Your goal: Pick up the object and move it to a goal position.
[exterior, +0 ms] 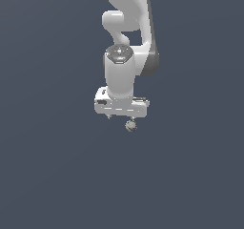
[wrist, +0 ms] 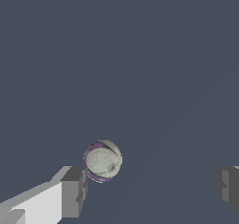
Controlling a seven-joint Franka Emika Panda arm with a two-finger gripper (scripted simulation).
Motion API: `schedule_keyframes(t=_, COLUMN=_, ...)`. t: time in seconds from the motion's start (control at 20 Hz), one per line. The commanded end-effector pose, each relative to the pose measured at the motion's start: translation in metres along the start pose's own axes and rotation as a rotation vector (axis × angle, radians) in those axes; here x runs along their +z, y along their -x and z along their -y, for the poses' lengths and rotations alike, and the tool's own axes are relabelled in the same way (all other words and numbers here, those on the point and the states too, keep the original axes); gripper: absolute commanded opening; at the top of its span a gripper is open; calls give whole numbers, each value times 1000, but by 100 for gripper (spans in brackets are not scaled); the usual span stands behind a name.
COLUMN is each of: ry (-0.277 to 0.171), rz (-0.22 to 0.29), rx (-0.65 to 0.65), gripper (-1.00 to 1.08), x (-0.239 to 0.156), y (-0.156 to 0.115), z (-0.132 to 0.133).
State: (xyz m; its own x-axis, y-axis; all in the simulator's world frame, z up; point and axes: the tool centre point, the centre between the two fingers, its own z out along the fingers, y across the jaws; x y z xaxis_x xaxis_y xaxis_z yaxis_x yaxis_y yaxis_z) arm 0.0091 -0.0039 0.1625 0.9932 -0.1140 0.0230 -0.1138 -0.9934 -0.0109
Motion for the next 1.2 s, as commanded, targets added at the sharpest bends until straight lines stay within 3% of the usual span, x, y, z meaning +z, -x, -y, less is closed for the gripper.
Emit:
schedule_keyframes(t=0.0, ry=0, rz=2, rx=41, gripper=100, x=5, y=2, z=4)
schedule_keyframes(t=1.15, ry=12, rz=18, rx=549, gripper=100, x=64, y=36, z=43)
